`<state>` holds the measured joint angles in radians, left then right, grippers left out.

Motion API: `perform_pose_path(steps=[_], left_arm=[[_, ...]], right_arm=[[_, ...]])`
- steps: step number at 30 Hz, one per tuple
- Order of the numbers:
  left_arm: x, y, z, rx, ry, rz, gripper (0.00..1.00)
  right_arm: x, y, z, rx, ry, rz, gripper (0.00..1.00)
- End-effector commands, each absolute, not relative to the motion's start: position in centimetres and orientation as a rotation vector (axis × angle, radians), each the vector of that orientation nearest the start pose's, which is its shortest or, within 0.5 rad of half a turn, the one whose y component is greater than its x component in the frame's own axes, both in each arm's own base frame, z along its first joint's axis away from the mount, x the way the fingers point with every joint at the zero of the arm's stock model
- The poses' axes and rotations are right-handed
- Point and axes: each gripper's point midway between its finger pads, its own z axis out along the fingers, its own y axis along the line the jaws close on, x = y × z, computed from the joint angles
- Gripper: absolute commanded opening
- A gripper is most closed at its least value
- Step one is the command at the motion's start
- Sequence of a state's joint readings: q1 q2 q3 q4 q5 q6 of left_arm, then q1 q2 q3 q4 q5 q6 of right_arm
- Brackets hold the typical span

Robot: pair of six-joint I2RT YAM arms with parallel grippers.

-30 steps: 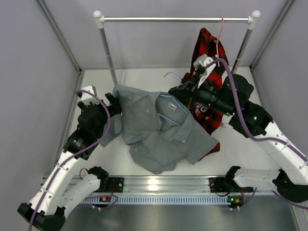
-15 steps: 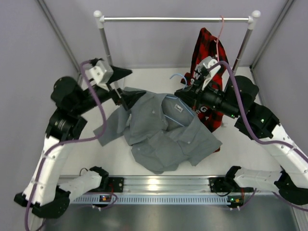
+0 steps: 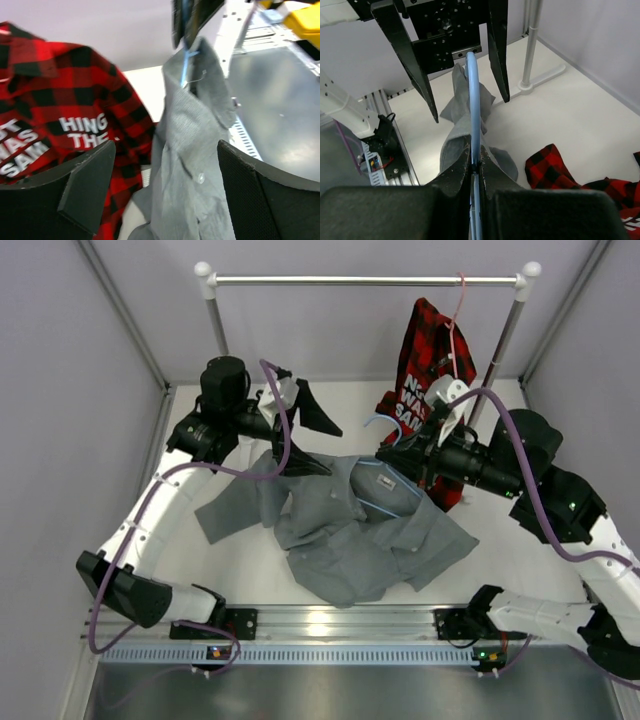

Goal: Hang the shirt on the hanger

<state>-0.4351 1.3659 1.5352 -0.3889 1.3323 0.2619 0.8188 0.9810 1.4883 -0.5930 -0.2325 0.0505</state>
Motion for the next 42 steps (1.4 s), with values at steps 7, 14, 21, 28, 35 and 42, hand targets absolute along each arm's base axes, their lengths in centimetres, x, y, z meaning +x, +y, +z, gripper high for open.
perform_pose_path(steps=[7,14,21,28,35,42], left_arm=[[18.7,-29.8,39.1,1.495,1.048,-1.421,0.74],[18.5,-30.4,37.3,1.508,1.076,-1.491,0.38],[18.4,-30.1,37.8,1.522,1.017,-1.436,0.0],[17.7,-29.4,38.9,1.523,1.005,-1.472,0.0],[16.6,-29.0,39.0,1.535,0.991,-1.518,0.0],[15.1,-28.2,39.0,1.566,0.929,-1.56,0.0]], right_arm=[[17.1,25.9,46.7,-0.865,1.445,0.892,0.0],[17.3,26.7,47.2,-0.892,1.43,0.909,0.0],[17.2,26.3,46.7,-0.885,1.436,0.897,0.01],[15.5,20.0,42.8,-0.841,1.552,0.701,0.79],[9.2,16.4,37.3,-0.977,1.611,0.778,0.81],[9.9,18.2,36.0,-1.049,1.652,0.804,0.75]])
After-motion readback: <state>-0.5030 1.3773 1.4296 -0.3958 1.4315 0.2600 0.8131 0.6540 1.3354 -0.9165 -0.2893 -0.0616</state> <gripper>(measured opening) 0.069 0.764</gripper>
